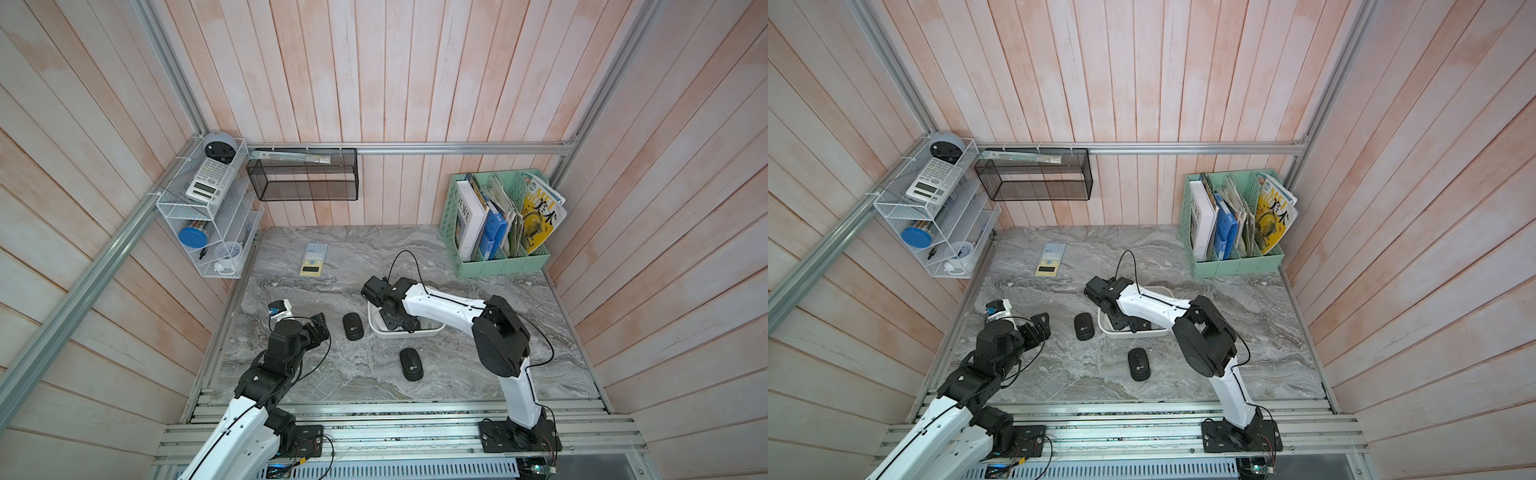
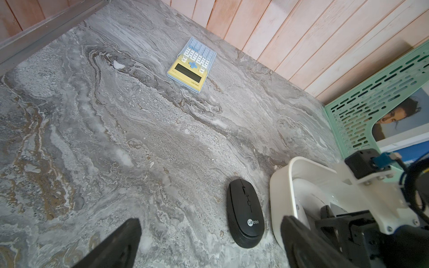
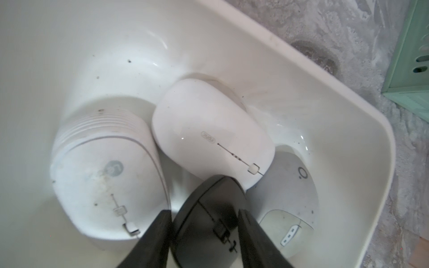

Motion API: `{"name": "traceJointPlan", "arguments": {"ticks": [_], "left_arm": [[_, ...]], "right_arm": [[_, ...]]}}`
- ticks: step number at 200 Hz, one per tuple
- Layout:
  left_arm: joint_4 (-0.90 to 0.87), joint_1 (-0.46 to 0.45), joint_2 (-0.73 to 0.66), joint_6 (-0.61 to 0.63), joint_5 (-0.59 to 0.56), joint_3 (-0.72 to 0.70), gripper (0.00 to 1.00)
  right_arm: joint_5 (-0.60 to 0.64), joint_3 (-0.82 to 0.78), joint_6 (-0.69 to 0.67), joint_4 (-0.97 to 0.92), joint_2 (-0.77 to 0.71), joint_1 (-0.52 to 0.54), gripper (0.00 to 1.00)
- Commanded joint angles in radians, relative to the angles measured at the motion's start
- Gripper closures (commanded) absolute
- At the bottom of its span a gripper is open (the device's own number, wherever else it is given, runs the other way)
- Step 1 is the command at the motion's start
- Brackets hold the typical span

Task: Take out the mouse from the storage box
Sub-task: Pick up the mouse from the storage box.

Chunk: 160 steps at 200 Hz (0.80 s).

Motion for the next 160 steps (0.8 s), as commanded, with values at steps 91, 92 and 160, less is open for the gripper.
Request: {"name": "traceJointPlan", "arguments": {"ticks": [91,92,160], "left_arm": [[0.009,0.003,0.012,0.003,-0.015,-0.006,0.0],[0.009,0.003,0.012,0.003,-0.015,-0.006,0.0],[0.008,0.002,0.016,0.003,-0.021,-0.005,0.0]], "right_arm": [[0.096,-0.074,0.001,-0.019,-0.01,-0.03,0.48],[0.096,-0.075,0.001,-0.019,-0.009,-0.029,0.48],[0.094,-0.07,-0.007,-0.02,-0.027,-0.03,0.69]]}}
